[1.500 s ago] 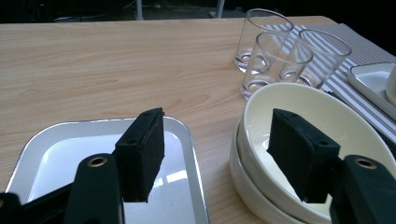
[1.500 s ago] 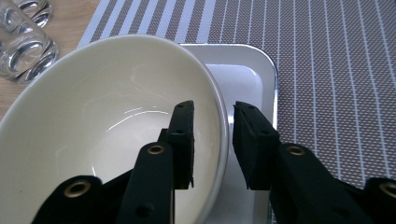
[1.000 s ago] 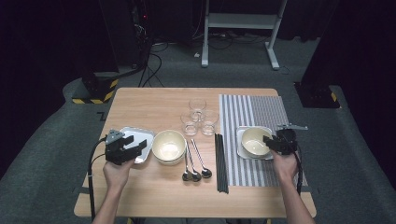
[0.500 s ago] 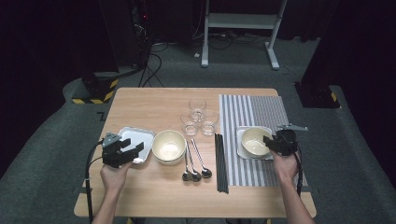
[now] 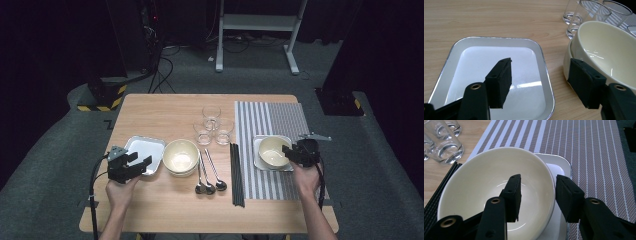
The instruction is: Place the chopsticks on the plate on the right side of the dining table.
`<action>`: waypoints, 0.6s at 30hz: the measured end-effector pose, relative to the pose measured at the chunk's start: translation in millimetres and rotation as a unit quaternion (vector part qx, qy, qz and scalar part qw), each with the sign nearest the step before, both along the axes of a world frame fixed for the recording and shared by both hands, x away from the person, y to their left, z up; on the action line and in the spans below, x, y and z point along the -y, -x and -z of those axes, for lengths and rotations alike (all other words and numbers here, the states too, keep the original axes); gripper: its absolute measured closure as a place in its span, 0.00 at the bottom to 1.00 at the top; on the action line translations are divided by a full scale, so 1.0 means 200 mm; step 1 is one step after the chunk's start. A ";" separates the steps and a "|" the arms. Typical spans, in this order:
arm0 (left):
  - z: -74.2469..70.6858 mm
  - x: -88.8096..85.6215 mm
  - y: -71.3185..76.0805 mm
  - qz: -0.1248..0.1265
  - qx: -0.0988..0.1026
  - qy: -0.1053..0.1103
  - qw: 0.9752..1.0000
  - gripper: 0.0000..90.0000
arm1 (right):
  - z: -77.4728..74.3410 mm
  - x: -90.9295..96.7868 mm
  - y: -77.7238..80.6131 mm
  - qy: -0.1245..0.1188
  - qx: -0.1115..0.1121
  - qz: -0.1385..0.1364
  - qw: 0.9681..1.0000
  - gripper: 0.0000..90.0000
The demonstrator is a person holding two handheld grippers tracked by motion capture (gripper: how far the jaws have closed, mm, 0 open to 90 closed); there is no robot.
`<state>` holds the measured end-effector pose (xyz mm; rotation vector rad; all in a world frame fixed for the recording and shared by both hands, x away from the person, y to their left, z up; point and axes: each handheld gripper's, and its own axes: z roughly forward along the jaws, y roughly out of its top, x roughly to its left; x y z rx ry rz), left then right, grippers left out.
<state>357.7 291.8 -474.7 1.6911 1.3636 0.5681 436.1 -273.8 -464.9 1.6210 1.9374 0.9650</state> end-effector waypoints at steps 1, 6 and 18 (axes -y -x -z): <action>0.00 0.00 0.00 -0.001 -0.001 -0.002 1.000 0.39 | 0.00 0.00 0.00 0.000 0.001 0.000 1.000 0.62; 0.02 0.00 0.01 -0.003 -0.003 -0.004 1.000 0.39 | -0.02 0.00 0.02 0.000 0.011 0.001 1.000 0.63; 0.05 -0.02 0.04 -0.010 -0.010 -0.007 1.000 0.39 | -0.05 -0.03 0.06 -0.017 0.026 -0.023 0.999 0.68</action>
